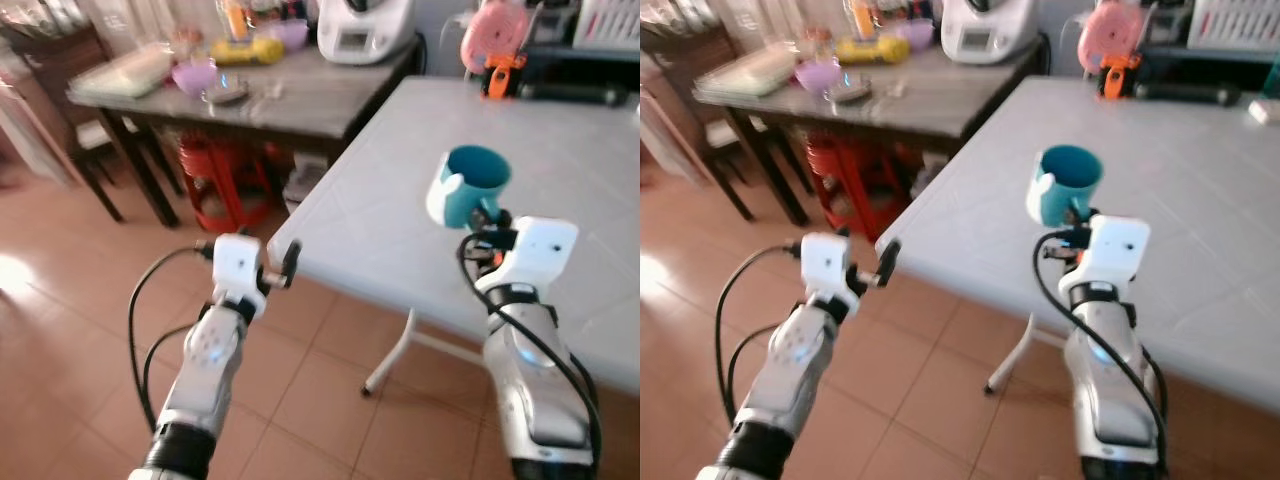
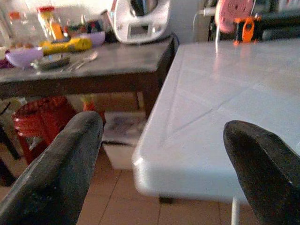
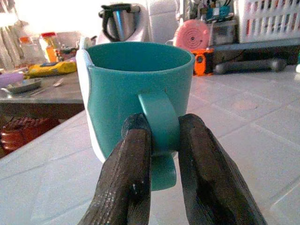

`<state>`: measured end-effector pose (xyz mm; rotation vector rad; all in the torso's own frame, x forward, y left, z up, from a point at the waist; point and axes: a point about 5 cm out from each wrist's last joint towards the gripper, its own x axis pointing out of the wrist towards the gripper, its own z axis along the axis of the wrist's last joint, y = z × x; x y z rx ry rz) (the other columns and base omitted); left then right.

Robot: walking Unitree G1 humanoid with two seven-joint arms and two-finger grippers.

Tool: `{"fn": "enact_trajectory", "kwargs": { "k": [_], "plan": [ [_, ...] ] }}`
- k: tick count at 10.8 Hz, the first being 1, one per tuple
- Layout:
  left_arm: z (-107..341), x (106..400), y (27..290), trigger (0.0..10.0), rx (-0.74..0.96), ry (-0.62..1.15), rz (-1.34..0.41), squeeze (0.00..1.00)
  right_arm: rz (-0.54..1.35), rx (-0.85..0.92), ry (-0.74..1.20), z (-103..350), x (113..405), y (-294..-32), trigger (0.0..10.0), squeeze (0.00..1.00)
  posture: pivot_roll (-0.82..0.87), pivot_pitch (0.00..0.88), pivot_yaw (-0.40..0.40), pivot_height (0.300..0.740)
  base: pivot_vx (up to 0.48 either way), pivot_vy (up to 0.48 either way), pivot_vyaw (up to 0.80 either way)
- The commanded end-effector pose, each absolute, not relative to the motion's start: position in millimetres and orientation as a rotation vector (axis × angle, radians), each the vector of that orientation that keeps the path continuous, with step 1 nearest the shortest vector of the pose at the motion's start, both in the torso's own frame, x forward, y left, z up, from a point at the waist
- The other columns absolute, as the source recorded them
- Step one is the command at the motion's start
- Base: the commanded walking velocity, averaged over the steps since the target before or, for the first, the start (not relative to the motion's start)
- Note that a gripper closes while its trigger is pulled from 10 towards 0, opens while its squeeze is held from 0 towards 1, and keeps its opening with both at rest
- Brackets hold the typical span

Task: Setting the table

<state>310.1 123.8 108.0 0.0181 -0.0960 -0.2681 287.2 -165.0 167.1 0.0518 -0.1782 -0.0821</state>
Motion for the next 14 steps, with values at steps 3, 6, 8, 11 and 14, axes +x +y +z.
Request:
{"fn": "enact_trajectory", "kwargs": {
  "k": [3,6,8,11,14],
  "plan": [
    [110,310,126,10.0,0.024,-0.110,-0.266,0.00,-0.062,0.048,-0.214,175,289,-160,10.0,0.00,-0.12,0.055,0.143,0.740,0.000,0.279,-0.33],
    [114,305,117,10.0,-0.017,-0.130,-0.369,0.00,-0.067,0.042,-0.214,174,289,-162,10.0,0.00,-0.11,0.058,0.145,0.740,0.000,0.000,0.00],
    [115,303,114,10.0,-0.015,-0.142,-0.403,0.00,-0.070,0.040,-0.214,174,290,-163,10.0,0.00,-0.11,0.057,0.144,0.740,0.000,0.000,0.00],
    [116,302,112,10.0,-0.032,-0.150,-0.438,0.00,-0.065,0.037,-0.213,173,290,-162,10.0,0.00,-0.11,0.056,0.141,0.740,0.206,0.000,0.00],
    [114,300,112,10.0,-0.039,-0.146,-0.451,0.00,-0.057,0.033,-0.201,172,292,-162,10.0,0.00,-0.11,0.056,0.135,0.740,0.358,0.000,-0.26]
  ]
}}
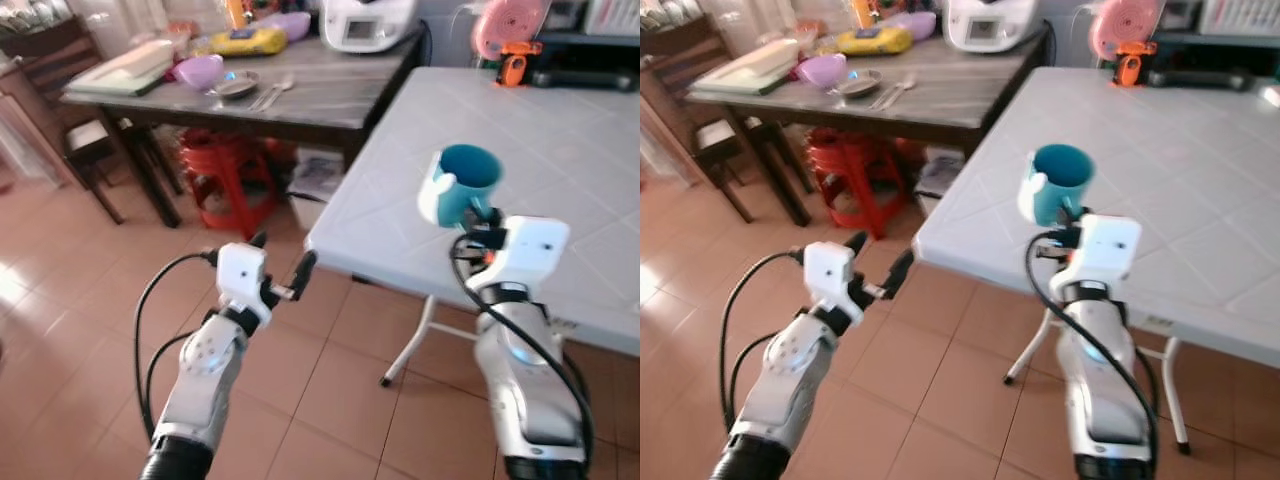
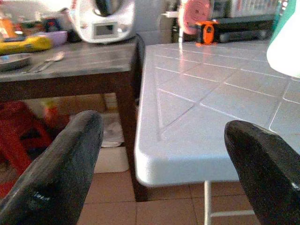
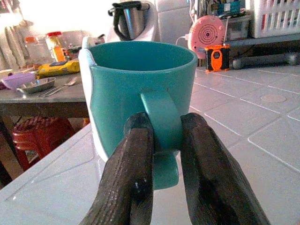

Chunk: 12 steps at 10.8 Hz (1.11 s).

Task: Setting the table

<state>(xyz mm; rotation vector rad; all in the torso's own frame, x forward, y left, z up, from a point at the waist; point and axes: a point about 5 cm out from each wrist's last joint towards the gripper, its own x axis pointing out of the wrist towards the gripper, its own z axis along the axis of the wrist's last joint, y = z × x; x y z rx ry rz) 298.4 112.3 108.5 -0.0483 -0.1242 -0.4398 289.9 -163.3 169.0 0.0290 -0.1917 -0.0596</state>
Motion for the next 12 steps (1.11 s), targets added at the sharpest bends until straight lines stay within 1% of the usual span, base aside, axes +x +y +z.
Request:
{"fn": "enact_trajectory", "kwargs": {
  "k": [1,2,4,6,8,11,12],
  "plan": [
    [115,300,112,10.0,-0.042,-0.148,-0.451,0.00,-0.056,0.030,-0.207,173,292,-162,10.0,0.00,-0.11,0.059,0.136,0.740,0.368,0.000,-0.56],
    [114,299,112,10.0,-0.043,-0.148,-0.452,0.00,-0.057,0.031,-0.206,173,292,-162,10.0,0.00,-0.11,0.059,0.136,0.740,0.364,0.000,-0.56],
    [113,298,112,10.0,-0.045,-0.135,-0.447,0.00,-0.050,0.032,-0.203,172,291,-160,10.0,0.00,-0.11,0.063,0.140,0.740,0.339,0.000,0.00],
    [107,299,116,10.0,-0.023,-0.096,-0.378,0.00,-0.051,0.027,-0.200,170,291,-161,10.0,0.00,-0.11,0.063,0.140,0.740,0.000,0.000,0.00],
    [104,299,117,10.0,-0.071,-0.053,-0.391,0.00,-0.049,0.023,-0.197,170,291,-160,10.0,0.00,-0.11,0.063,0.140,0.740,0.000,0.000,0.00],
    [105,300,117,10.0,-0.050,-0.058,-0.393,0.00,-0.046,0.030,-0.191,169,292,-158,10.0,0.00,-0.10,0.061,0.141,0.740,0.000,0.000,0.00],
    [106,299,117,10.0,-0.047,-0.057,-0.396,0.00,-0.045,0.033,-0.190,169,293,-157,10.0,0.00,-0.10,0.062,0.143,0.740,0.000,0.289,-0.60]
  ]
}}
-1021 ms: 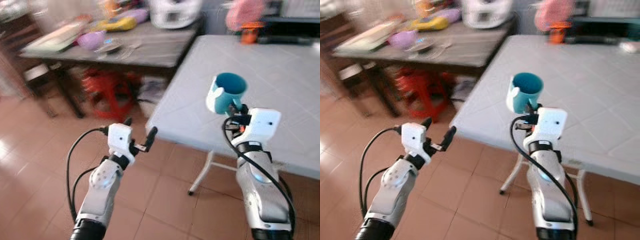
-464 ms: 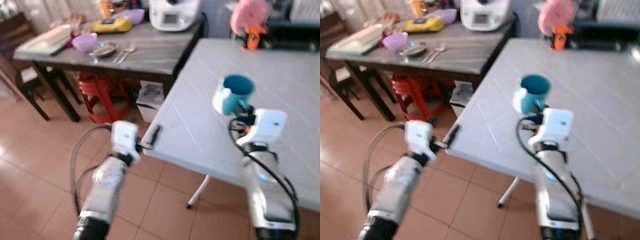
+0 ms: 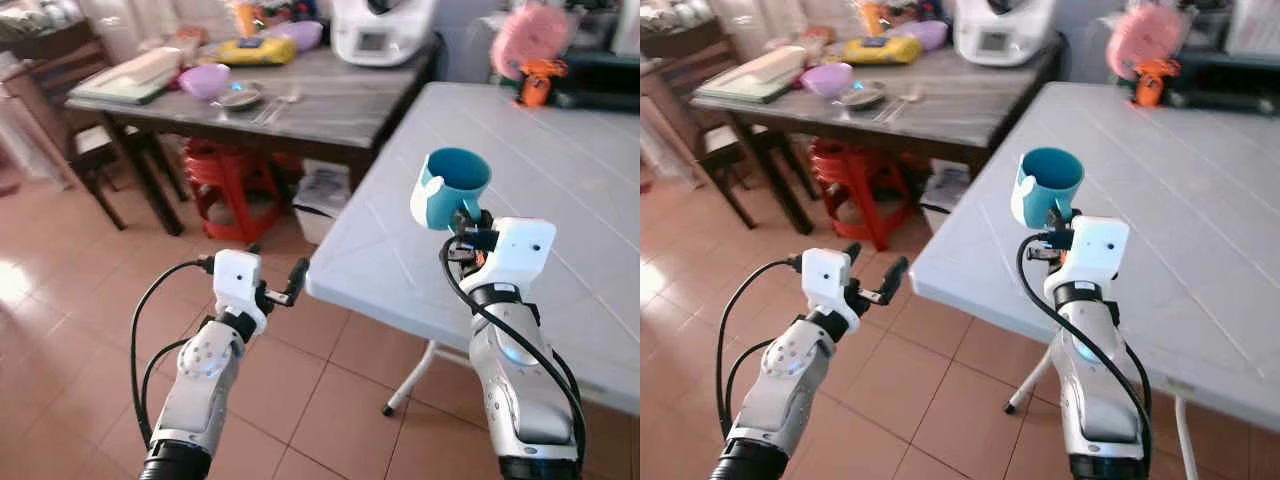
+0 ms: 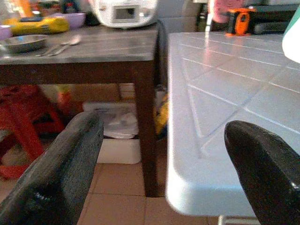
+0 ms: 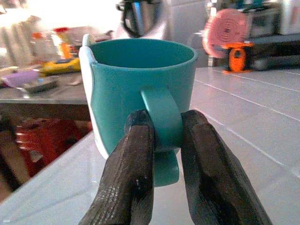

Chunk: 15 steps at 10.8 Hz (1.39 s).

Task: Setting the table

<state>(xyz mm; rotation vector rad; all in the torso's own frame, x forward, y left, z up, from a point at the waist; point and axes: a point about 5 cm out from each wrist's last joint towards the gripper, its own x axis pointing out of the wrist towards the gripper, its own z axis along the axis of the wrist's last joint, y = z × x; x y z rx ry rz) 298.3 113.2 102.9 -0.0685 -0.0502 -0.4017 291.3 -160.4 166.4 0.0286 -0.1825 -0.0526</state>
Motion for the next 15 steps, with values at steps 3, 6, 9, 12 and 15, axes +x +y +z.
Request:
{"fn": "enact_trajectory", "kwargs": {
  "k": [3,6,9,12,15],
  "plan": [
    [106.1,299.6,116.7,10.0,-0.041,-0.053,-0.404,0.00,-0.050,0.034,-0.191,167.9,291.9,-157.9,10.0,0.00,-0.10,0.065,0.149,0.740,0.000,0.333,-0.35],
    [106.6,299.7,116.4,10.0,-0.032,-0.055,-0.410,0.00,-0.055,0.038,-0.192,167.3,292.1,-157.7,10.0,0.00,-0.10,0.065,0.153,0.740,0.000,0.384,-0.13],
    [106.4,298.3,114.4,10.0,-0.027,-0.055,-0.416,0.00,-0.060,0.037,-0.191,166.2,291.2,-159.3,10.0,0.00,-0.10,0.068,0.154,0.740,0.000,0.416,0.00],
    [107.8,299.2,111.0,10.0,-0.027,-0.061,-0.427,0.00,-0.066,0.033,-0.192,165.4,290.3,-161.3,10.0,0.00,-0.10,0.071,0.157,0.740,0.000,0.435,0.00],
    [107.5,297.0,108.6,10.0,-0.028,-0.061,-0.434,0.00,-0.081,0.036,-0.193,164.3,289.1,-163.9,10.0,0.00,-0.10,0.071,0.160,0.740,0.000,0.447,0.00]
  ]
}}
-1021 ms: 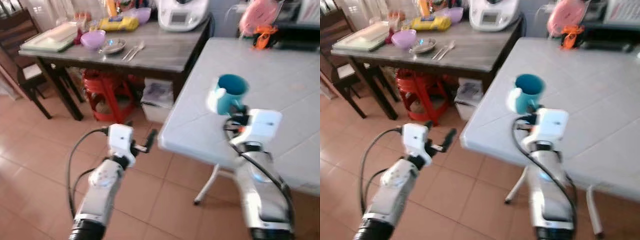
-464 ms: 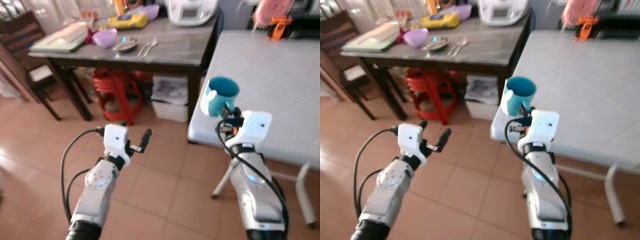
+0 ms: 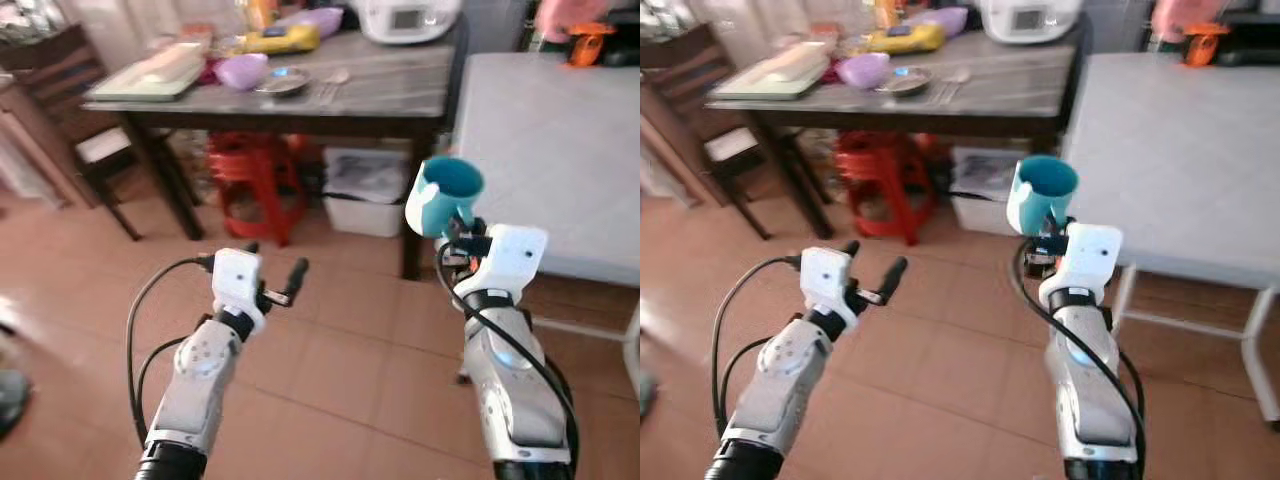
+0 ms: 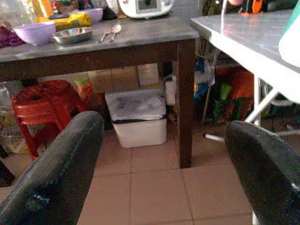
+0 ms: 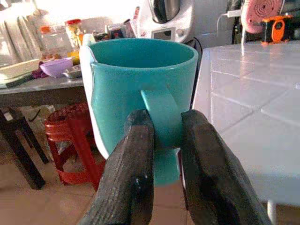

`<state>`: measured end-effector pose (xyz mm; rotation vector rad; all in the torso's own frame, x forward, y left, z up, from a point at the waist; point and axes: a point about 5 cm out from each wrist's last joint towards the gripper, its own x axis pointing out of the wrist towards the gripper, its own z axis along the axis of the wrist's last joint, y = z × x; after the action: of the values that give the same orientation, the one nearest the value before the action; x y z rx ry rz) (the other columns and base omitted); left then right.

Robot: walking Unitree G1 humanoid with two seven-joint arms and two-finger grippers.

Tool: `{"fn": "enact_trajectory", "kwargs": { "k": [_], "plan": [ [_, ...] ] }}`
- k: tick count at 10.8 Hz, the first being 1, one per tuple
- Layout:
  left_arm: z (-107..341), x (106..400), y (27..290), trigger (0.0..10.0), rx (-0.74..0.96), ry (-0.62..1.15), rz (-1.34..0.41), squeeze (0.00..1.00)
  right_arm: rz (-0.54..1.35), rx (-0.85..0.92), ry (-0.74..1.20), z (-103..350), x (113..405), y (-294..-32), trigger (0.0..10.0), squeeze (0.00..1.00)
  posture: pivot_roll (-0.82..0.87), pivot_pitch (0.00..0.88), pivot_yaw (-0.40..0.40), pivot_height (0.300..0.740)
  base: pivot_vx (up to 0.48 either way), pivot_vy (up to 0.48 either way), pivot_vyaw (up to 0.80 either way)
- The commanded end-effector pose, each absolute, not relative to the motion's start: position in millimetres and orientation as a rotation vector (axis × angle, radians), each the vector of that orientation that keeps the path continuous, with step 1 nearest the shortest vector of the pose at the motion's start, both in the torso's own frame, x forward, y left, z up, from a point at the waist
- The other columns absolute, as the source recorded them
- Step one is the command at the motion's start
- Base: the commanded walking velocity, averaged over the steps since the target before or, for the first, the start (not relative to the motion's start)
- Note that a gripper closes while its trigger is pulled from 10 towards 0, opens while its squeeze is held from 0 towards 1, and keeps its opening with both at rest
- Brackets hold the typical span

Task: Setting the table

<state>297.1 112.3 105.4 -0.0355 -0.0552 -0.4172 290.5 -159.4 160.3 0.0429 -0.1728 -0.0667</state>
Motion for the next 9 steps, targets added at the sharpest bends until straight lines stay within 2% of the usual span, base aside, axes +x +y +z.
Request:
{"fn": "enact_trajectory", "kwargs": {
  "k": [1,2,6,9],
  "plan": [
    [107.2,296.8,107.7,10.0,-0.027,-0.060,-0.436,0.00,-0.081,0.035,-0.192,163.8,288.4,-164.0,10.0,0.00,-0.10,0.072,0.159,0.740,0.000,0.450,0.00],
    [107.6,297.5,107.1,10.0,-0.026,-0.060,-0.437,0.00,-0.081,0.035,-0.193,164.1,288.6,-163.8,10.0,0.00,-0.10,0.072,0.158,0.740,0.000,0.476,0.00],
    [114.0,293.1,103.6,10.0,-0.052,-0.113,-0.502,0.00,-0.077,0.028,-0.194,164.0,289.6,-164.5,10.0,0.00,-0.10,0.068,0.151,0.740,0.000,0.000,0.00],
    [113.3,290.7,102.1,10.0,-0.058,-0.112,-0.523,0.00,-0.071,0.022,-0.190,162.6,289.7,-162.6,10.0,0.00,-0.09,0.069,0.150,0.740,0.284,0.000,0.00]
  ]
}}
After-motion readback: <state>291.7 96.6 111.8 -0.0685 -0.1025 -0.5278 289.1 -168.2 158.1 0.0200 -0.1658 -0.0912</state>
